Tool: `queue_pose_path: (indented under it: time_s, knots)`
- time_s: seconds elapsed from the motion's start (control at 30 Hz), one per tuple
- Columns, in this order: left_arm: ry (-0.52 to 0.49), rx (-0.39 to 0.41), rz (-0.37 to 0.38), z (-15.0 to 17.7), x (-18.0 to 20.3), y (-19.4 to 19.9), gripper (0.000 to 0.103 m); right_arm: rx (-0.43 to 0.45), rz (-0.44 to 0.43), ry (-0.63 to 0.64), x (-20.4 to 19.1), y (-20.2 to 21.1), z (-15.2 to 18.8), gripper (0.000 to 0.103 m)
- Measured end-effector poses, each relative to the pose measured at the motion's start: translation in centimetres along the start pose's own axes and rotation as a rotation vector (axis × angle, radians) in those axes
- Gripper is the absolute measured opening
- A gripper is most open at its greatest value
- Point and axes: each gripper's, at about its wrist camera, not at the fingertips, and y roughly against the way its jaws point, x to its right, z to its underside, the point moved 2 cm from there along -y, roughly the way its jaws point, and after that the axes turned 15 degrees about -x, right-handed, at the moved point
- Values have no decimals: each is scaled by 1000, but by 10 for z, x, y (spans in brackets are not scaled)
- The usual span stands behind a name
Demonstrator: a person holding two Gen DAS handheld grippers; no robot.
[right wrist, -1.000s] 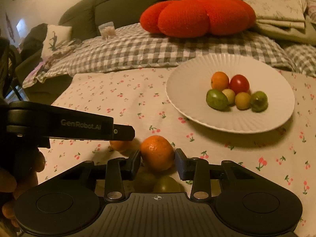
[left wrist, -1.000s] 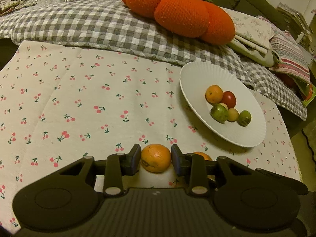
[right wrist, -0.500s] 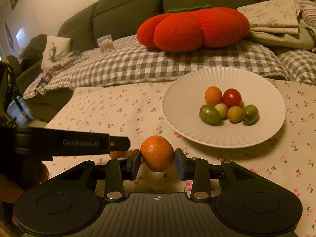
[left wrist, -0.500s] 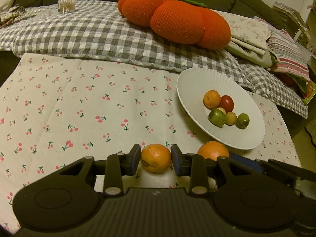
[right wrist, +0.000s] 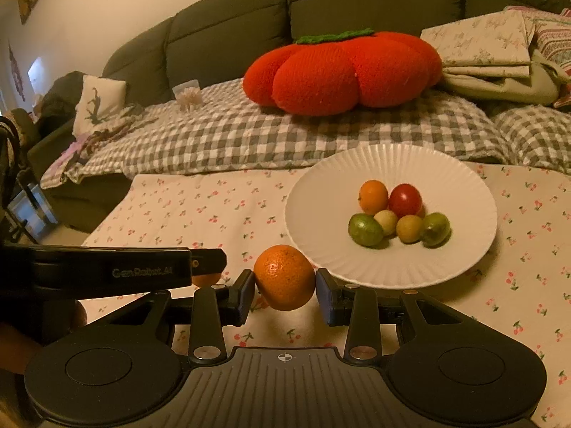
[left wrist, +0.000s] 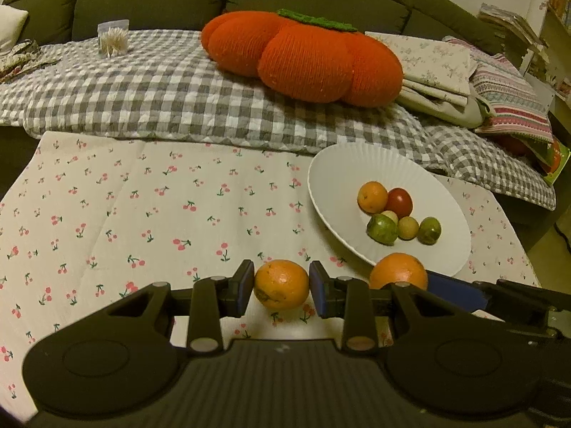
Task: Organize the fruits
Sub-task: 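Carry both mandarins over the white plate and open both tools to release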
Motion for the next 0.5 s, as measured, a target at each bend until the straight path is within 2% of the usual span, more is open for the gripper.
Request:
queue_pose_path:
  time_s: [0.3, 0.5]
  knots:
    - [-4, 35, 19, -7, 3, 6, 32, 29, 14, -32, 13, 16, -7, 36]
    - [-31, 54, 84, -10, 13, 8, 32, 51, 26, -77, 29, 28, -14, 36]
